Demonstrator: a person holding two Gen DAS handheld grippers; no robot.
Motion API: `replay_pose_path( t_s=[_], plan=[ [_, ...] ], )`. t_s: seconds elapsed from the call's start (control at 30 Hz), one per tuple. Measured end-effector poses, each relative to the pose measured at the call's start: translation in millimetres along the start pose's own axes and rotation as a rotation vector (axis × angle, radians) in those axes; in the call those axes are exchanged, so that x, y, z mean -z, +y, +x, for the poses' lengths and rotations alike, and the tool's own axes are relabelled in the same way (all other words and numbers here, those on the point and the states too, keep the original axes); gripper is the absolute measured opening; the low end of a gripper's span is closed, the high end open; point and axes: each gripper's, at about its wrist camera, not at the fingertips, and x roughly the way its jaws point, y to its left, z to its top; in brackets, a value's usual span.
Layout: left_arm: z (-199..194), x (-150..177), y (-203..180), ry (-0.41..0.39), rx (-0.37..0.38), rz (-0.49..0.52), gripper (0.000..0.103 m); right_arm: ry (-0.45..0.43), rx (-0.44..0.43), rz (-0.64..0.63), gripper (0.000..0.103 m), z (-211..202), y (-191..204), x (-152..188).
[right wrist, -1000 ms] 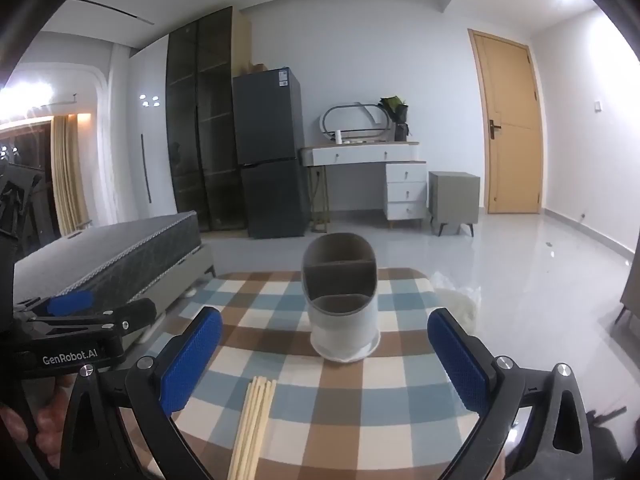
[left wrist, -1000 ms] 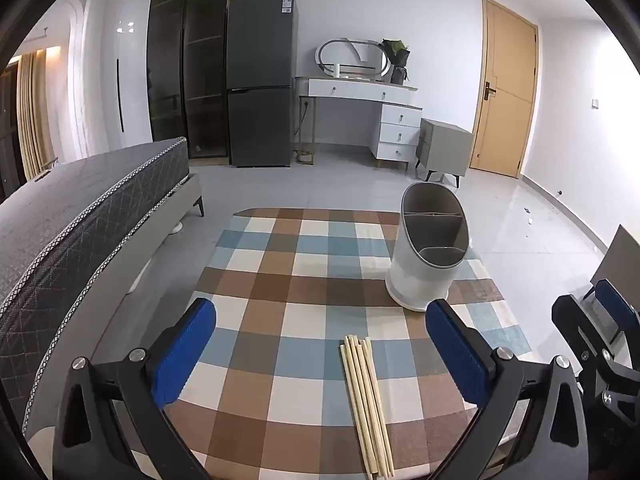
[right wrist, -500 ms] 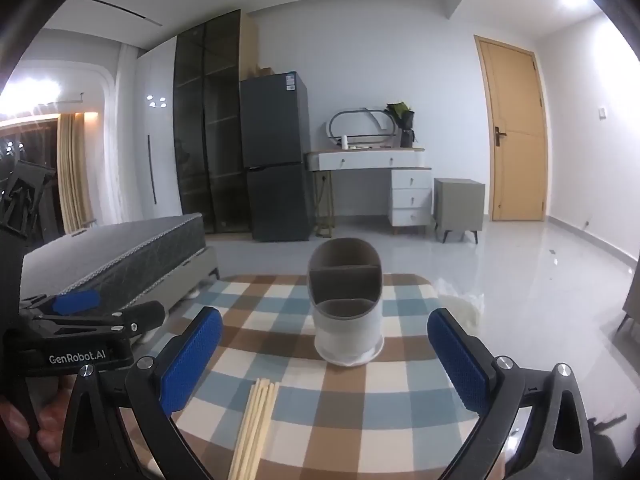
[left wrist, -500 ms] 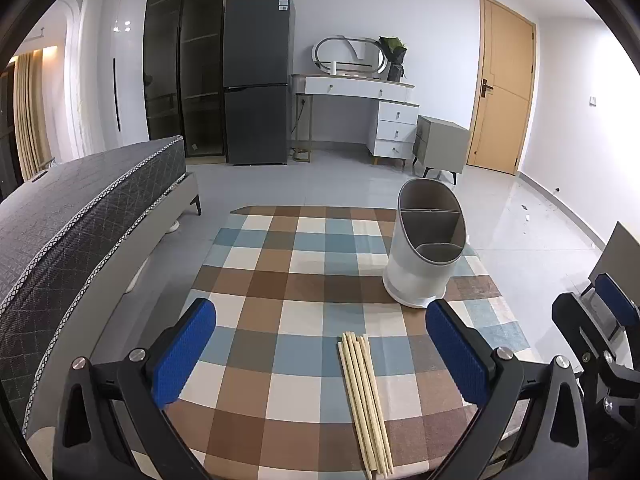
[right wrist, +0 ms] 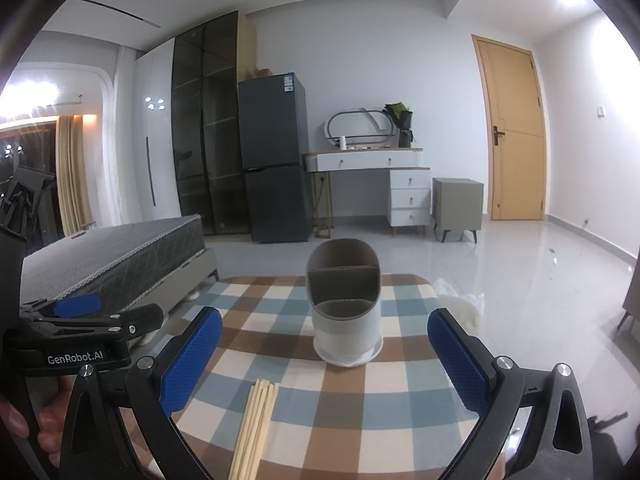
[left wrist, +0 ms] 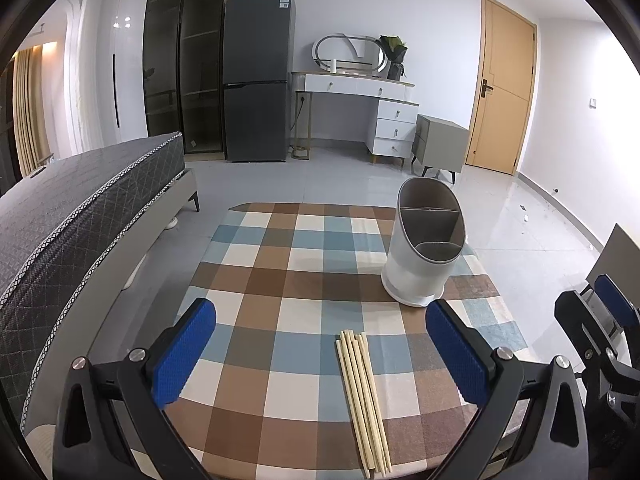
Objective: Organize utensils
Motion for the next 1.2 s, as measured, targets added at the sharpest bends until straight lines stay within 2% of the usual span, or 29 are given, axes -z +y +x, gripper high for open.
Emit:
replay_pose_path(
  t_s=[1.2],
  plan=[
    [1.5, 1.9, 1.3, 0.011, 0.005, 0.002, 0.102, 0.005, 0.000, 0.000, 0.103, 1.0, -1.9, 2.0]
  ],
)
